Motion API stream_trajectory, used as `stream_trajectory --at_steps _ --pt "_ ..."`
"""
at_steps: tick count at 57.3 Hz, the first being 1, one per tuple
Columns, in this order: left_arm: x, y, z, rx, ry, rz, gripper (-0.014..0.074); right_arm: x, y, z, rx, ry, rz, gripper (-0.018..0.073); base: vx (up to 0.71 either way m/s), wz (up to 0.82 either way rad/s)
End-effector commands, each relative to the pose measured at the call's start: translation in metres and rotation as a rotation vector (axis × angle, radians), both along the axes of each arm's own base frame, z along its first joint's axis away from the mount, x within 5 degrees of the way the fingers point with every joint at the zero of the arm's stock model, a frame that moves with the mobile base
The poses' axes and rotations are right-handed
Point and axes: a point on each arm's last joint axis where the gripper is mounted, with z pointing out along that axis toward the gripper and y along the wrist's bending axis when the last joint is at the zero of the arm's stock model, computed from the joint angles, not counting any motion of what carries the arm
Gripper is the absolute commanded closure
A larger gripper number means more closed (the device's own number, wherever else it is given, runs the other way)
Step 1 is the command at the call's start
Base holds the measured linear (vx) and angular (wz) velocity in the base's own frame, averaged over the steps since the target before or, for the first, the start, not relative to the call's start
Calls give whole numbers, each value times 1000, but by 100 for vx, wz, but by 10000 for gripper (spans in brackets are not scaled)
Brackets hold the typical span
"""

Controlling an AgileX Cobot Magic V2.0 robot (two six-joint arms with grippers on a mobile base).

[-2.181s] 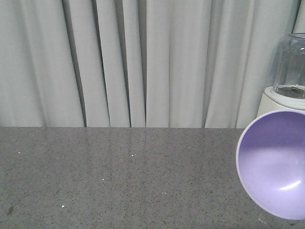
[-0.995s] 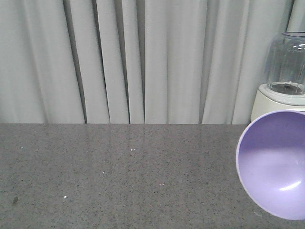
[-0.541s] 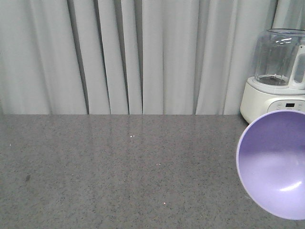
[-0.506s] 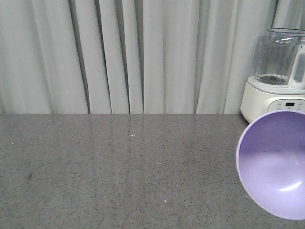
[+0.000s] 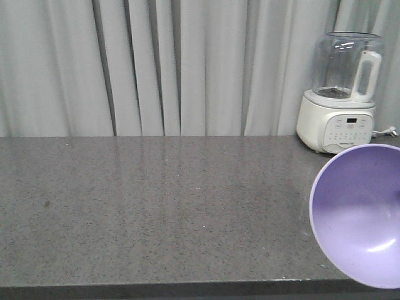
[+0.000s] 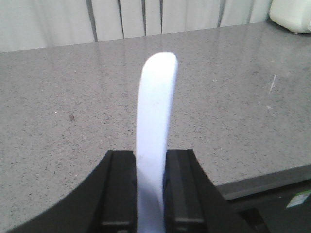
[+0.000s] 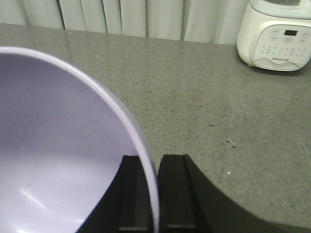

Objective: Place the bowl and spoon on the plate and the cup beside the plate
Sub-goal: 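Drive the base holding both items to the counter with the plate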

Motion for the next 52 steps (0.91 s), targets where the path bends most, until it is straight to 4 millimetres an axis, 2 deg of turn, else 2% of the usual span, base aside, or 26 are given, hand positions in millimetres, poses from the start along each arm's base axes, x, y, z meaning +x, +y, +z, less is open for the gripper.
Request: stream_trajectory --at_steps 1,31,52 --pt "0 0 17 -30 -105 4 599 -1 -2 17 6 -116 -21 568 -17 -26" --pt "0 -1 17 -35 -105 3 599 -1 -2 17 6 -116 -21 568 -9 -41" --pt "0 -1 17 -35 -105 3 599 -1 -2 17 6 -116 -21 568 2 -62"
